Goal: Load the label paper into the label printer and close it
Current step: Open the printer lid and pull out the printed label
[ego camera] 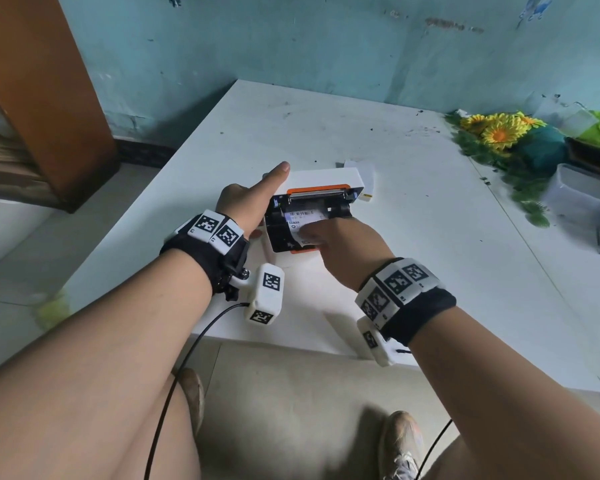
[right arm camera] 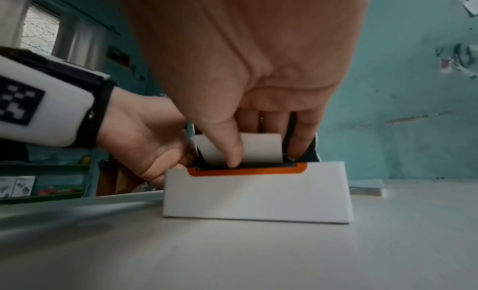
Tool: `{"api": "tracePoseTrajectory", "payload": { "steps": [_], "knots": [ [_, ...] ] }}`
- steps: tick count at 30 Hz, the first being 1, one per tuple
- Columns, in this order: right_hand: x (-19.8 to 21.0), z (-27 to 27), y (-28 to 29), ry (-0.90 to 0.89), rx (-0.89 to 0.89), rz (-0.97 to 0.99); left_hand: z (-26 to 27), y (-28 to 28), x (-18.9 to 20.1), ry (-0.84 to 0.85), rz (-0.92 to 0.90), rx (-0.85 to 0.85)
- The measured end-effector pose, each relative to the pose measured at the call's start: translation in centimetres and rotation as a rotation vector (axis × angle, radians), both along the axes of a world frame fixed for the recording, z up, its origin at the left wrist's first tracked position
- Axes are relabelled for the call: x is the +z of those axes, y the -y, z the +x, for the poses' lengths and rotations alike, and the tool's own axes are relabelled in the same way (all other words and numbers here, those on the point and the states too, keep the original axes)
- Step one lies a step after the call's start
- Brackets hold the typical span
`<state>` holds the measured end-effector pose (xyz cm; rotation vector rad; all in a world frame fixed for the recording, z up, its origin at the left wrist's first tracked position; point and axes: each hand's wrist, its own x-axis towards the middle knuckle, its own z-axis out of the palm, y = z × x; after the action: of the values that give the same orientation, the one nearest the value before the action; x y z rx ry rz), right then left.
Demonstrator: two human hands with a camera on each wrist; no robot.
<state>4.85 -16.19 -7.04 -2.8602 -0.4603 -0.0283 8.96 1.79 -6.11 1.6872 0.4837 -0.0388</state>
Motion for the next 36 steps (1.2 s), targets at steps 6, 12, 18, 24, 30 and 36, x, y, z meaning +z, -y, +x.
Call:
{"api": "tracePoseTrajectory", "payload": {
  "steps": [6,12,18,24,30,36],
  "knots": [
    [1.1,-0.8,2.1,-0.018,0.058,0.140,-0.3,1.0,0.7,-0.051,-0.053,0.013],
    [2.8,-2.2,5.4,-0.012,-0.067,0.335,-0.3,1.7,0.8,-0.069,-0.078,0.050],
    [5.7,-2.9,8.2,-0.178,-0.571,1.433,-0.4,1.7,0.9,-0.092,-0.018,0.111],
    [4.6,-1.7,12.0,0.223,-0.764,1.249,-0.2,2.0,0.5,-0.078,0.026,0.106],
    [2.3,-1.3,14.0,0.322,-0.509,0.463,0.3,2.7,0.3,-0.023,0.079,0.070],
    [0.5,-0.7,14.6,-0.079,-0.471,0.200,0.4,2.8,0.4,0.047,0.186,0.001]
  ]
}}
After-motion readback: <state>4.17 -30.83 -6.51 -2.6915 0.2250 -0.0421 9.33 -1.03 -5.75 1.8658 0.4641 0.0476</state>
